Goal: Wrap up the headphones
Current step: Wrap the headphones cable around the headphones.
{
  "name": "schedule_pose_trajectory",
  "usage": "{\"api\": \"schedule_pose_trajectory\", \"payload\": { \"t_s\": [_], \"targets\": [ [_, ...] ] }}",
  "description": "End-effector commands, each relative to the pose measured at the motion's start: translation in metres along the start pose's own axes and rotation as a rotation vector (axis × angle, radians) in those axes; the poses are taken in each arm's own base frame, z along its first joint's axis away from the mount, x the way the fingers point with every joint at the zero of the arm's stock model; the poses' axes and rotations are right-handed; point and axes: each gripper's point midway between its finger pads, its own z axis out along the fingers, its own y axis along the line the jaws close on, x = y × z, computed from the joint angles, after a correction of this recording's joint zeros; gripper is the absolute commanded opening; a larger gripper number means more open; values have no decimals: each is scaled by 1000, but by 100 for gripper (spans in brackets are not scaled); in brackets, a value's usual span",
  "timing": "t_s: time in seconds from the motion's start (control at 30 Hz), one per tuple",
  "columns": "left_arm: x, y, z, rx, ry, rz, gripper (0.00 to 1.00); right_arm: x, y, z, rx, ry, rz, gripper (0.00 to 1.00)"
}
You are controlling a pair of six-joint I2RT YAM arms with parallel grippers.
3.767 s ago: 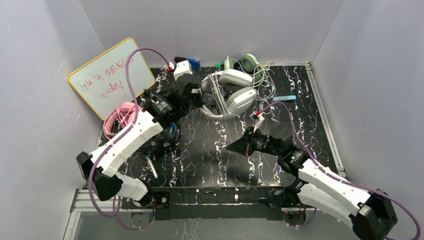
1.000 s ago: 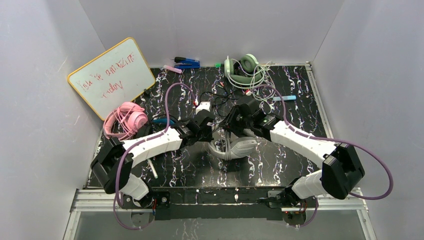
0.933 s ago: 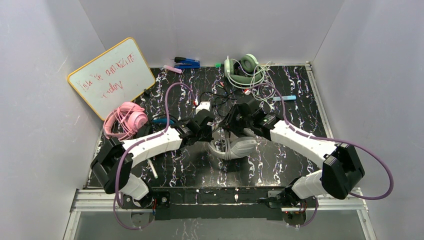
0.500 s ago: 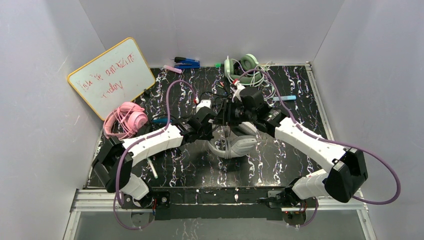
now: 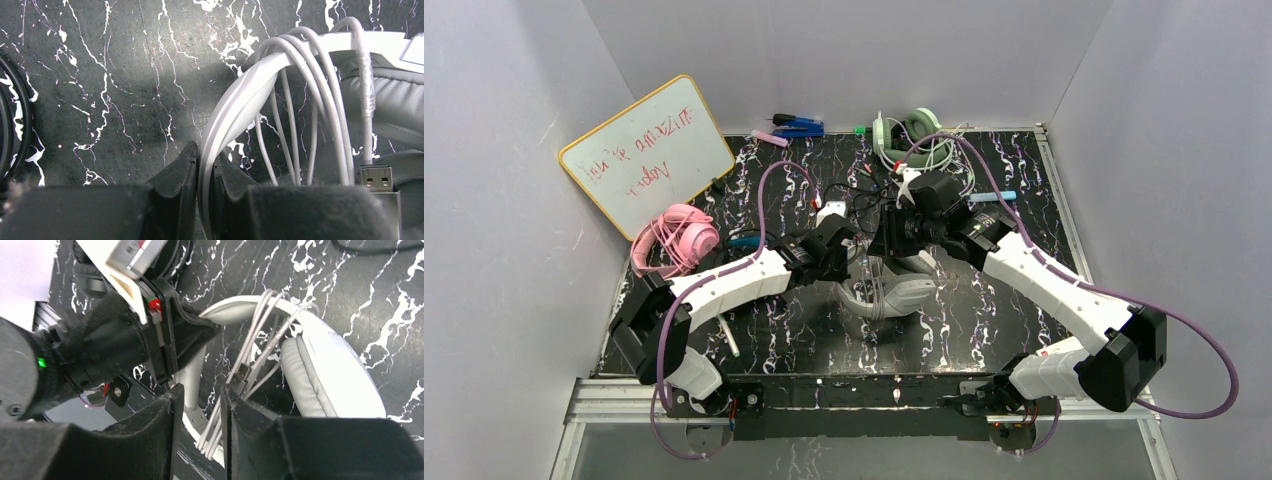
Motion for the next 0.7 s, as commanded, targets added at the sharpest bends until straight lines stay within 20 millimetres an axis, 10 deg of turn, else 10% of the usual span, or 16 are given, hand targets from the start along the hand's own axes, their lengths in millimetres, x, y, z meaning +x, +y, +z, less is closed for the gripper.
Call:
{"api": "schedule_pose_trajectory", "payload": {
  "t_s": [0.0, 0.67],
  "targets": [
    [-32, -18, -16, 63, -87, -48, 0, 6, -6, -11, 27, 19, -14, 38],
    [-34, -20, -19, 70, -93, -52, 0, 32, -22, 17, 84, 141, -5, 23]
  ]
}}
